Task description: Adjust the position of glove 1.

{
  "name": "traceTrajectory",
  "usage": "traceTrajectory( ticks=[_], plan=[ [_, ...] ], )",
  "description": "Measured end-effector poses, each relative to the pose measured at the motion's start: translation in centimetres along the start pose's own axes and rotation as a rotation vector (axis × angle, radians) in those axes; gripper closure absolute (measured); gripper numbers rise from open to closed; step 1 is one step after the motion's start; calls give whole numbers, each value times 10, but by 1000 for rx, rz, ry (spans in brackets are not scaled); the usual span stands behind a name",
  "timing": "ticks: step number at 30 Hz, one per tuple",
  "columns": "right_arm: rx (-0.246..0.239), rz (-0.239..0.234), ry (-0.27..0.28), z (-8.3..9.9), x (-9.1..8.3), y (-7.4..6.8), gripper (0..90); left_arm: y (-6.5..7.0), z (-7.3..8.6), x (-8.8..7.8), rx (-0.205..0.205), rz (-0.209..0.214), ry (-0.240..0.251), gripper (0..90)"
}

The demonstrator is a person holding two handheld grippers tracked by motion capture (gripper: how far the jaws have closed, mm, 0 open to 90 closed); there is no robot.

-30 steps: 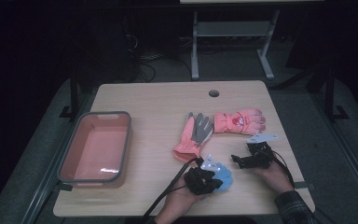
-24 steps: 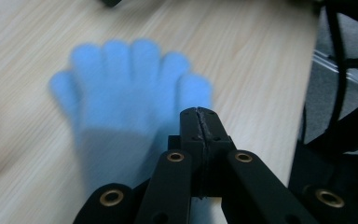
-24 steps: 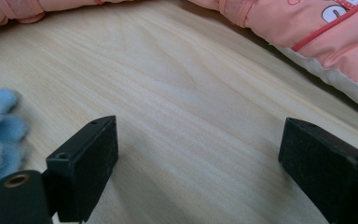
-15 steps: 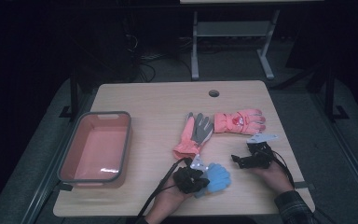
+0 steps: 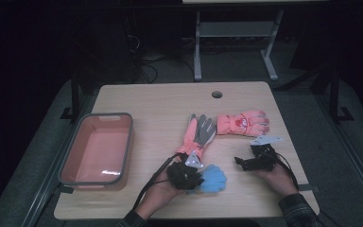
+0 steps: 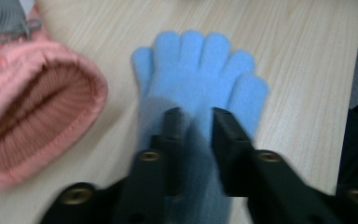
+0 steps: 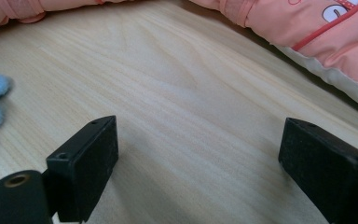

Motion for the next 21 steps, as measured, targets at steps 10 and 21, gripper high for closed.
traceTrajectory(
  ticks=[10,21],
  plan=[
    [-1,-1,0,0,0,0,113,-3,-9,13,92,49,18,225],
    [-1,1,0,0,0,0,113,-2,-3,30,127,31,-13,168]
  ],
)
Point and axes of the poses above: each handheld gripper's, and its own axes: x roughly forward along the jaws, z roughly out of its underside, y roughly to its right, the point moved 9 cm from there along x, roughly forward along the jaws, and after that the axes turned 10 degrees about -y, right-handed, at the moved point
